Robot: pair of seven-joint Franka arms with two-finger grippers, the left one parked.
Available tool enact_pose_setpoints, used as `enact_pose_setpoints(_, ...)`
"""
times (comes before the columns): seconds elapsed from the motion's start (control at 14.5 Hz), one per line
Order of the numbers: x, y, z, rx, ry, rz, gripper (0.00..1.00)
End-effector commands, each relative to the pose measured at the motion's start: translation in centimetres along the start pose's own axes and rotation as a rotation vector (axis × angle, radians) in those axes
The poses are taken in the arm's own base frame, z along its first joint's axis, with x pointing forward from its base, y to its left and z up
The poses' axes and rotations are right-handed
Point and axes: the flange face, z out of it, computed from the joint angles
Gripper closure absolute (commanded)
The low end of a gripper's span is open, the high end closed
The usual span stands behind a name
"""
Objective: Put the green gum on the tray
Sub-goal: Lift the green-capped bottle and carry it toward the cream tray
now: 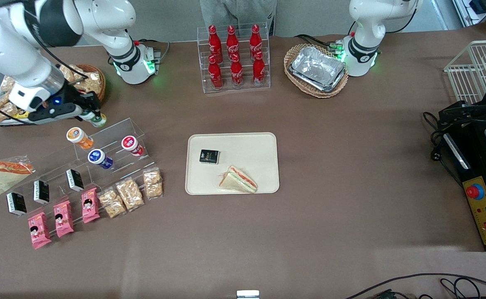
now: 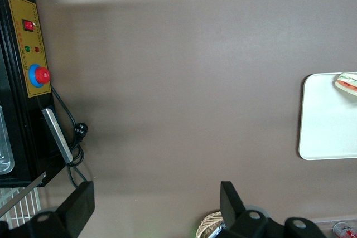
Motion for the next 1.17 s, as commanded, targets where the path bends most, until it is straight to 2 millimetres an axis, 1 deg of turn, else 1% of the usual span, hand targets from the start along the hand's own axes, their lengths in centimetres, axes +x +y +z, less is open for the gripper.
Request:
enact_pose_setpoints(0.0,4.6,-0.6,-5.2,0.062,-0.065,0.054,0.53)
enact_pose_setpoints(0.14,5.9,-1.3,-6.4,0.063,-0.050,0.088,0.53)
enact_pose_setpoints(0.21,6.3,-2.7,-6.8,0.080,-0.044,0.106,0.53)
enact_pose_setpoints(0.34,7.0,-5.5,-6.4,0.099,-0.059,0.177,0.52)
enact_pose_setpoints(0.62,7.9,-14.3,-5.0,0.092,-0.050,0.301,0.52)
enact_pose_setpoints(0.9,8.5,-23.3,-1.7,0.086,-0.018,0.418,0.52)
enact_pose_setpoints(1.03,8.3,-26.2,1.5,0.086,0.013,0.455,0.52)
enact_pose_setpoints(1.1,7.9,-27.4,3.7,0.063,0.041,0.450,0.52)
